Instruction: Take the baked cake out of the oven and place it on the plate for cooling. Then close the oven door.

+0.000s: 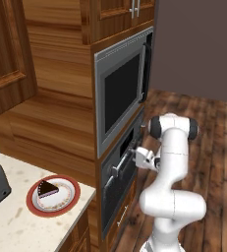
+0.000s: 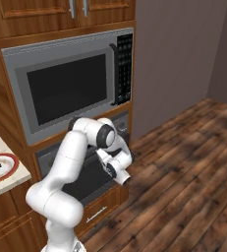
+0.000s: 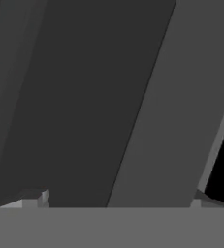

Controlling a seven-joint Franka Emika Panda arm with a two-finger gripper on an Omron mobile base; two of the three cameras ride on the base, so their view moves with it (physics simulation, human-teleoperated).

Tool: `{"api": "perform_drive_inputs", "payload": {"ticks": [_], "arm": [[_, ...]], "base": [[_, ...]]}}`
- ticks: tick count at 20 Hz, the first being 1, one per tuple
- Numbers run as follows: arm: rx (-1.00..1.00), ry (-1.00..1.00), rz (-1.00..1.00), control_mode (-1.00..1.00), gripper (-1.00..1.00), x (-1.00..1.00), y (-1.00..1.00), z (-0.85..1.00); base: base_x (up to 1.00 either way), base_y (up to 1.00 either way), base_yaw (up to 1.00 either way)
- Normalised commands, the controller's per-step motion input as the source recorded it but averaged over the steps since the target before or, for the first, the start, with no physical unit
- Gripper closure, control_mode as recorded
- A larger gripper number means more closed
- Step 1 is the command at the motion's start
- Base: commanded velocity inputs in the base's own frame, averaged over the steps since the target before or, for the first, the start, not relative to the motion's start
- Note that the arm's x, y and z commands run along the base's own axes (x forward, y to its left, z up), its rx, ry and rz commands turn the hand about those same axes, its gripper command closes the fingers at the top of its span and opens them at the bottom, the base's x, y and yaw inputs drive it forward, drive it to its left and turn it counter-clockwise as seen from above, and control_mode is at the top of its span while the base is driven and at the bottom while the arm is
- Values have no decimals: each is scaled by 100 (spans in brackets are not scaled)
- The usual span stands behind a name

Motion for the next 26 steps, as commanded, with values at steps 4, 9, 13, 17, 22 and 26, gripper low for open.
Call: {"api": "perform_drive_inputs", "payload": {"ticks": [4, 9, 13, 17, 22, 26], "arm": [[-1, -4, -19, -100, -100, 25, 100, -4], [0, 0, -14, -100, -100, 30, 100, -14], [2, 0, -9, -100, -100, 24, 100, -18], [2, 1, -3, -100, -100, 4, 94, -2], [2, 4, 0, -100, -100, 7, 81, -14], [7, 0, 0, -100, -100, 43, 100, -43]], "base": [[0, 0, 0], [0, 0, 0], [0, 0, 0], [0, 0, 0], [0, 0, 0], [0, 0, 0]]}}
